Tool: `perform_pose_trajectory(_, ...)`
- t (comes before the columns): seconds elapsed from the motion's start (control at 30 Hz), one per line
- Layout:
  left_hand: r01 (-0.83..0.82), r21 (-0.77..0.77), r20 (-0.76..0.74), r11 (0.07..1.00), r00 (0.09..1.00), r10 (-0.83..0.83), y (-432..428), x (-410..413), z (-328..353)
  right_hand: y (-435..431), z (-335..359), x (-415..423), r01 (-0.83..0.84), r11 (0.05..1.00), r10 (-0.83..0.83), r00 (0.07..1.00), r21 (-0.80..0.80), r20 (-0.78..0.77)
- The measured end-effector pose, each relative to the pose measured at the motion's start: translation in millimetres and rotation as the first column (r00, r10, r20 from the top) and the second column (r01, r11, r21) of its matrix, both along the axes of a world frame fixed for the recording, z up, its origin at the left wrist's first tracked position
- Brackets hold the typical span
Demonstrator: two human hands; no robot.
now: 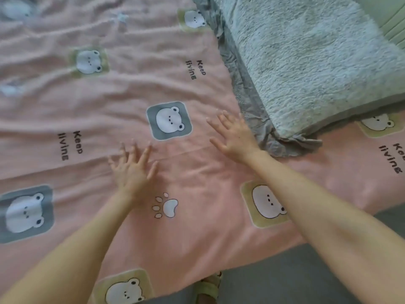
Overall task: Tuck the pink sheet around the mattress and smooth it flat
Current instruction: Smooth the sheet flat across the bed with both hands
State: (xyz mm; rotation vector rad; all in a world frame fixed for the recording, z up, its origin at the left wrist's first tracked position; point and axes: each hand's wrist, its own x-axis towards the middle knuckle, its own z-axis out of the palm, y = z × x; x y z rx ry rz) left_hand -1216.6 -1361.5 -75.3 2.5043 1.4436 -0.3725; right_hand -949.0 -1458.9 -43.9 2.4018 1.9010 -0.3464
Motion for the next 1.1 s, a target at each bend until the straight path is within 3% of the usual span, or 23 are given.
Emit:
perform_pose_trajectory(0.07,-0.080,0.025,-0.046,0.996,0.996,0.081,11,-41,-12,25,-23,-34,0.033,0.985,-0.037,0.999,-0.168,-0.022)
perform_pose_trajectory(0.1,-0.080,0.039,-0.046,0.996,0.996,0.082,6,-62,-19,23,-37,-62,0.013,0.985,-0.017,1.000,-0.173,-0.019)
perform_pose_trajectory(0.17,-0.110,0.034,-0.001,0.993,0.994,0.110,-19,-99,-31,-5,-58,-140,-0.184,0.980,0.176,0.980,-0.077,-0.096)
perform_pose_trajectory(0.27,-0.128,-0.011,0.031,0.992,0.991,0.128,-54,-138,-33,-56,-66,-231,-0.530,0.848,0.526,0.835,0.021,-0.163)
perform_pose_trajectory(0.4,-0.015,-0.070,0.126,0.997,0.992,0.024,-64,-186,-18,-28,-38,-215,-0.629,0.770,0.637,0.747,0.105,-0.189)
perform_pose_trajectory(0.47,-0.020,-0.026,0.186,0.999,0.982,0.025,-30,-210,-6,29,-17,-202,-0.438,0.877,0.477,0.843,0.200,-0.249)
perform_pose_trajectory(0.53,-0.088,0.142,0.179,0.986,0.982,0.061,27,-231,0,97,-7,-194,-0.087,0.972,0.143,0.956,0.216,-0.257)
perform_pose_trajectory(0.63,-0.314,0.212,0.166,0.925,0.945,0.283,123,-275,5,183,-17,-196,0.317,0.948,-0.309,0.930,0.008,-0.200)
perform_pose_trajectory(0.7,-0.384,0.211,0.106,0.899,0.923,0.370,160,-325,-7,217,-37,-228,0.431,0.897,-0.440,0.892,-0.098,-0.106)
perform_pose_trajectory(0.73,-0.390,0.222,0.089,0.894,0.921,0.380,168,-356,-17,228,-50,-258,0.421,0.903,-0.426,0.903,-0.086,-0.056)
perform_pose_trajectory(0.8,-0.441,0.246,0.089,0.863,0.897,0.433,167,-432,-44,238,-72,-341,0.232,0.971,-0.232,0.973,0.051,-0.002)
perform_pose_trajectory(0.87,-0.523,0.183,0.052,0.833,0.851,0.523,148,-496,-57,224,-79,-430,-0.107,0.983,0.111,0.994,0.148,-0.019)
perform_pose_trajectory(0.93,-0.594,0.150,0.030,0.790,0.802,0.597,118,-529,-51,188,-77,-495,-0.437,0.887,0.449,0.892,0.149,-0.053)
perform_pose_trajectory(1.0,-0.662,0.131,0.017,0.738,0.745,0.666,96,-531,-33,156,-69,-520,-0.658,0.745,0.666,0.744,0.109,-0.061)
perform_pose_trajectory(1.07,-0.677,0.100,-0.032,0.729,0.730,0.682,96,-519,-9,159,-54,-517,-0.734,0.673,0.738,0.661,0.087,-0.132)
perform_pose_trajectory(1.1,-0.693,0.066,-0.031,0.718,0.718,0.696,104,-516,-2,170,-46,-512,-0.717,0.687,0.724,0.664,0.118,-0.188)
